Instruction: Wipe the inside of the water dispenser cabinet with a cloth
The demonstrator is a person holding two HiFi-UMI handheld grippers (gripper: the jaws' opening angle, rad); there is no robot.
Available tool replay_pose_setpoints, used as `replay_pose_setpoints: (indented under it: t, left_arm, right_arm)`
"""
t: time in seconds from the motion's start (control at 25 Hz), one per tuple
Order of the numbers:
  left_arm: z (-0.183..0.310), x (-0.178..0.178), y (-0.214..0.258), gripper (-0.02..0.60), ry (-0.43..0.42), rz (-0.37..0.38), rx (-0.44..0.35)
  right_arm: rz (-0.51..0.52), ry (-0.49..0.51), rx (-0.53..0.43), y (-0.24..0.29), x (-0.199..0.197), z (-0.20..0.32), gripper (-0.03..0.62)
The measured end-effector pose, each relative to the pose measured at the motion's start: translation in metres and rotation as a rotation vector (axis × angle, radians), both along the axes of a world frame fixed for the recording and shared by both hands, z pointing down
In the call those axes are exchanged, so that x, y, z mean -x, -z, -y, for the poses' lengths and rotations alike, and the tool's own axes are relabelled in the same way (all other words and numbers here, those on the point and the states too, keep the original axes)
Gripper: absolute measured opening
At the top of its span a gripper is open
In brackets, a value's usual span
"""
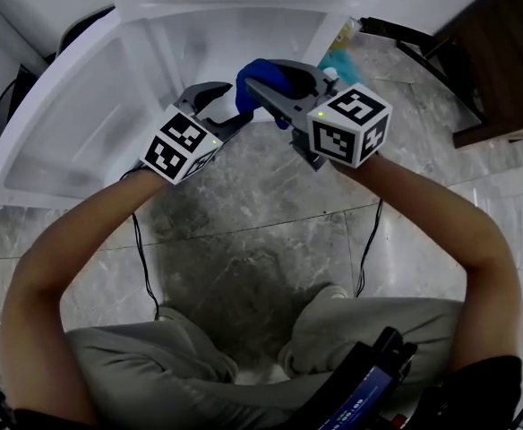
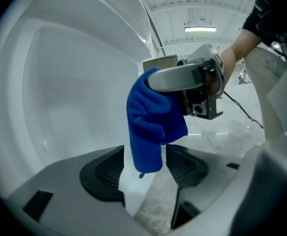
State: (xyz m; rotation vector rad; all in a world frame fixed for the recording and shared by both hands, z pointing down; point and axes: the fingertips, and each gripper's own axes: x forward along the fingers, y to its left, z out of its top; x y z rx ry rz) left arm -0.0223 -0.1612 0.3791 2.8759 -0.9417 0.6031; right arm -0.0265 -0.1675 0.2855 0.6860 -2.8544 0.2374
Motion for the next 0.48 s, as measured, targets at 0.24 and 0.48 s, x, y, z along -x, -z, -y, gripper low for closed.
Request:
replay_pose_setpoints:
  t: [0.24, 0.48]
  left_arm:
    - [0.004, -0.012, 0.022, 0.262, -0.024, -0.02, -0.055]
    - [0.004, -0.024, 0.038, 0.262, 0.02, -0.01, -0.086]
  right_arm:
    - [0.013, 0.025, 0.052, -0.004, 0.002, -0.003, 0.118]
    - [0.022, -0.009, 0.13, -0.021, 0.005, 0.0, 0.118]
